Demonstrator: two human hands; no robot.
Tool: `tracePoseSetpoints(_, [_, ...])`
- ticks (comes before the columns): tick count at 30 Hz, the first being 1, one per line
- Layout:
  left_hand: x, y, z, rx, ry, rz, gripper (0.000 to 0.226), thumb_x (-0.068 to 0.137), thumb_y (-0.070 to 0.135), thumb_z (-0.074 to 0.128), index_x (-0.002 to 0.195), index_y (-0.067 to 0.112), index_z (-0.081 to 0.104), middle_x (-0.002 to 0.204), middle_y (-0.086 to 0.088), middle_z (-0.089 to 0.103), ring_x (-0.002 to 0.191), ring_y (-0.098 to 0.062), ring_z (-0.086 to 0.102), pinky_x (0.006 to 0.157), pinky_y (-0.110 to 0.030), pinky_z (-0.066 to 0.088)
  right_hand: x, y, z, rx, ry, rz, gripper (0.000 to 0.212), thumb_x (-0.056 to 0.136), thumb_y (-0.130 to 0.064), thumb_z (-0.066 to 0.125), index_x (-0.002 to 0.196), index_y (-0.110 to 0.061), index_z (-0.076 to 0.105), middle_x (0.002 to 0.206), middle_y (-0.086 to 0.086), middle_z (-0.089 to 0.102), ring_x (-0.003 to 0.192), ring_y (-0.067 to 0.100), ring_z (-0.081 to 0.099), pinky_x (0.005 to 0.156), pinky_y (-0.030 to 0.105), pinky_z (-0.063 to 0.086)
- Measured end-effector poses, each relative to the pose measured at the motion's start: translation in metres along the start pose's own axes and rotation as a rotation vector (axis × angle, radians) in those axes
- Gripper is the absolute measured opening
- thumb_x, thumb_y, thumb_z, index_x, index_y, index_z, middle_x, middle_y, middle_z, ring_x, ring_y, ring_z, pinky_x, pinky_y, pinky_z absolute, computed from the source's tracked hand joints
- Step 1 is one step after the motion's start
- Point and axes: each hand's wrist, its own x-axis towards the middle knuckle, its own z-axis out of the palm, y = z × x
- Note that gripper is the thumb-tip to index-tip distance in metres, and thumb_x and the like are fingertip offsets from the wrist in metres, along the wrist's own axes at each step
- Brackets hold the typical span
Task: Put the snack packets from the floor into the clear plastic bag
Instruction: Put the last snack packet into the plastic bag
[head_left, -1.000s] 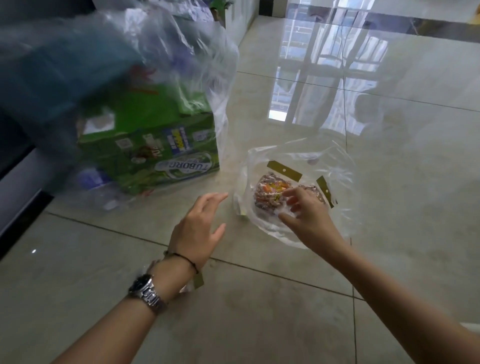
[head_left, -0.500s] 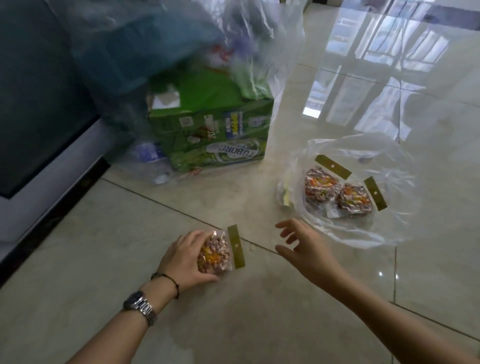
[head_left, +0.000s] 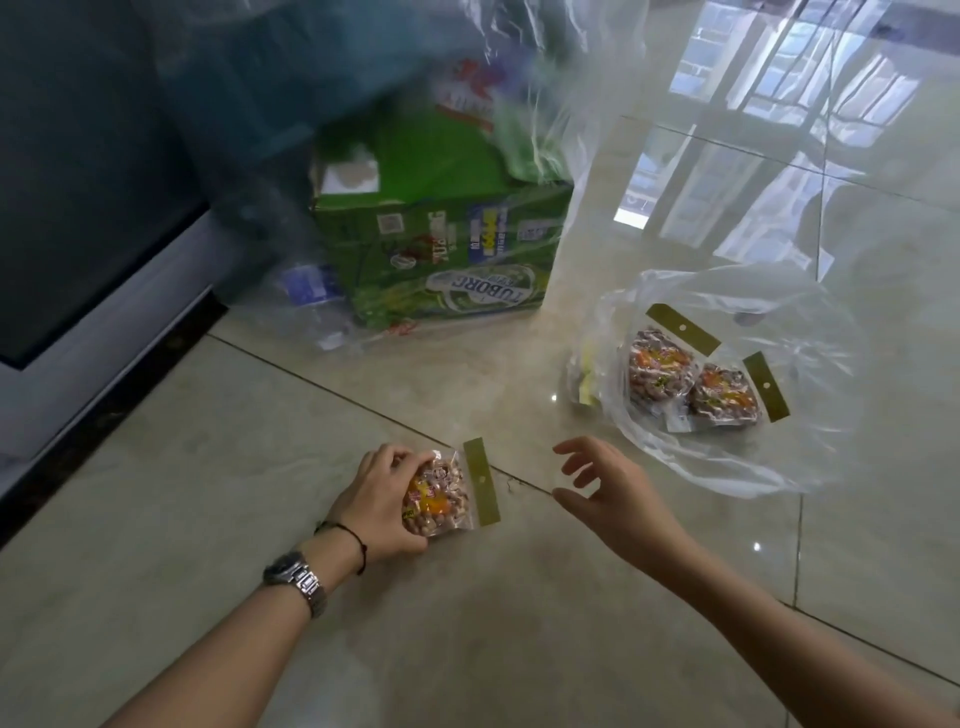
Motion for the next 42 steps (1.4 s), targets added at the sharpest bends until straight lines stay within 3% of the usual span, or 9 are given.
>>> tracePoseSetpoints(9, [-0.005, 0.039, -0.034, 0.021, 0.082, 0.111, 0.094, 0.053, 0.049, 0.075, 0.135, 0.035, 0.031, 0.125, 0.003, 0.035, 0.113, -0.013, 0.036, 0.081, -0.026, 0.049, -0.011, -0.007, -0.032, 0.002, 0.081, -0.008, 0.038, 0.08, -0.021, 0.068, 0.115, -0.025, 0.053, 0.102, -0.005, 0.057, 0.088, 0.008, 0.056, 0.078, 0.028, 0.053])
tracePoseSetpoints(19, [-0.003, 0.124, -0.097, 0.061, 0.256, 0.297, 0.096, 0.044, 0.067, 0.06, 0.133, 0.037, 0.037, 0.124, 0.004, 0.041, 0.112, -0.015, 0.04, 0.09, -0.035, 0.047, -0.027, -0.002, -0.097, 0.084, 0.335, -0.013, 0.026, 0.081, -0.019, 0.066, 0.104, -0.021, 0.056, 0.094, -0.009, 0.055, 0.082, 0.003, 0.056, 0.071, 0.019, 0.052])
tracePoseSetpoints(23, [0.0, 0.157, -0.106, 0.107, 0.291, 0.362, 0.094, 0.045, 0.068, 0.059, 0.132, 0.037, 0.037, 0.124, 0.004, 0.043, 0.11, -0.016, 0.042, 0.091, -0.036, 0.046, -0.033, 0.012, -0.118, 0.086, 0.415, 0.006, 0.028, 0.081, -0.014, 0.067, 0.107, -0.011, 0.059, 0.099, 0.002, 0.06, 0.084, 0.009, 0.058, 0.075, 0.023, 0.053])
tracePoseSetpoints(28, [0.012, 0.193, -0.109, 0.117, 0.333, 0.386, 0.093, 0.046, 0.069, 0.057, 0.13, 0.036, 0.04, 0.123, 0.002, 0.046, 0.109, -0.017, 0.044, 0.091, -0.038, 0.046, -0.037, 0.027, -0.141, 0.032, 0.486, 0.02, 0.027, 0.078, -0.012, 0.07, 0.104, -0.009, 0.06, 0.096, 0.002, 0.06, 0.08, 0.01, 0.059, 0.068, 0.013, 0.045])
tracePoseSetpoints(31, [0.022, 0.216, -0.109, 0.115, 0.366, 0.374, 0.092, 0.045, 0.07, 0.056, 0.129, 0.036, 0.04, 0.122, 0.001, 0.046, 0.108, -0.018, 0.043, 0.092, -0.041, 0.046, -0.036, 0.04, -0.15, -0.072, 0.527, 0.032, 0.029, 0.076, -0.017, 0.071, 0.102, -0.011, 0.061, 0.099, 0.003, 0.059, 0.085, 0.015, 0.057, 0.073, 0.021, 0.048])
tracePoseSetpoints(35, [0.036, 0.246, -0.108, 0.113, 0.373, 0.364, 0.09, 0.05, 0.065, 0.066, 0.13, 0.034, 0.042, 0.122, -0.001, 0.046, 0.11, -0.02, 0.043, 0.093, -0.039, 0.042, -0.034, 0.061, -0.157, -0.289, 0.555, 0.137, 0.029, 0.076, -0.019, 0.071, 0.104, -0.015, 0.063, 0.115, 0.008, 0.06, 0.107, 0.024, 0.051, 0.088, 0.035, 0.044])
tracePoseSetpoints(39, [0.058, 0.266, -0.098, 0.123, 0.367, 0.363, 0.087, 0.052, 0.06, 0.07, 0.129, 0.032, 0.042, 0.122, -0.002, 0.046, 0.111, -0.021, 0.043, 0.092, -0.037, 0.04, -0.031, 0.079, -0.158, -0.431, 0.487, 0.143, 0.02, 0.077, -0.025, 0.07, 0.097, -0.02, 0.069, 0.125, 0.007, 0.061, 0.125, 0.028, 0.042, 0.106, 0.041, 0.031])
tracePoseSetpoints(42, [0.074, 0.276, -0.086, 0.131, 0.331, 0.36, 0.087, 0.052, 0.058, 0.072, 0.129, 0.031, 0.041, 0.122, -0.003, 0.045, 0.113, -0.021, 0.042, 0.093, -0.037, 0.041, -0.026, 0.089, -0.156, -0.452, 0.43, 0.154, 0.018, 0.081, -0.027, 0.065, 0.098, -0.025, 0.071, 0.131, 0.008, 0.057, 0.137, 0.033, 0.028, 0.115, 0.047, 0.013])
